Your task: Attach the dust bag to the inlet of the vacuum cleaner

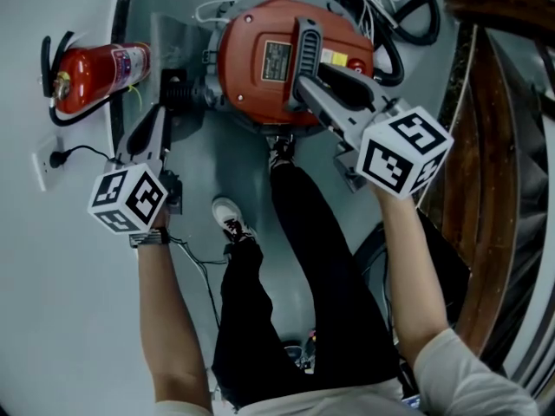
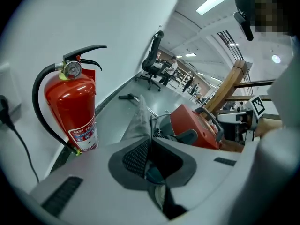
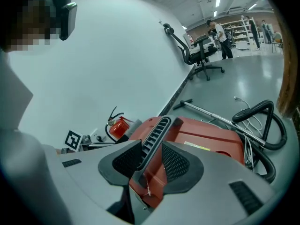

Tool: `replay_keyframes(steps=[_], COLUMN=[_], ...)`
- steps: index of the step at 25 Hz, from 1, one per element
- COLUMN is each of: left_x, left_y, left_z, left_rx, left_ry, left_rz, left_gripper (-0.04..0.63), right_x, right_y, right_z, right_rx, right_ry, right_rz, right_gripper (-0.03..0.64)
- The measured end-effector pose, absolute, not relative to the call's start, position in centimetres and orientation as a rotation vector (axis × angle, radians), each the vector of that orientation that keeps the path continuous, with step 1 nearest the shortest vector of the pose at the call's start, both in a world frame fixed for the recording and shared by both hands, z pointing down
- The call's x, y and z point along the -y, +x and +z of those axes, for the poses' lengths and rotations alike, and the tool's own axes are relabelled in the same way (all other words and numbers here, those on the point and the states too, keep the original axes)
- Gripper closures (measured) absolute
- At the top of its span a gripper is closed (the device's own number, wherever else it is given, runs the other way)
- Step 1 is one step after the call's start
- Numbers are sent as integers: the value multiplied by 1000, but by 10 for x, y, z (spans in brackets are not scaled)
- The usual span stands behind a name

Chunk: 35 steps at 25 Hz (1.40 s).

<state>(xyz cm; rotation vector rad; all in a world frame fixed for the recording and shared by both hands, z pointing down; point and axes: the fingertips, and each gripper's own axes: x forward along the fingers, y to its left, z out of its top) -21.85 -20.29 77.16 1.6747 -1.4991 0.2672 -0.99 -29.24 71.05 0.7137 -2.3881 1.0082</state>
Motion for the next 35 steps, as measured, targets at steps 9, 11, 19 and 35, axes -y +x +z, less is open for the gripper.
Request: replay_keyframes(steps=[9, 11, 19, 35], left_x=[204, 204, 203, 204], left_y=[-217, -216, -213, -207], left_z=[771, 771, 771, 768], left_rx=[1452, 1446, 1438, 1365], left_ry=[1666, 1657, 1619, 1582], left_rz=[231, 229, 199, 110], left_gripper=[577, 575, 575, 577], right_x=[292, 292, 292, 291], right_y=[-11, -12, -11, -12], right_z=[710, 711, 710, 710], right_rx=[2401, 2401, 2408, 2405], right_ry=[680, 682, 712, 709], right_rz=[996, 988, 989, 973], right_gripper=[480, 481, 482, 480])
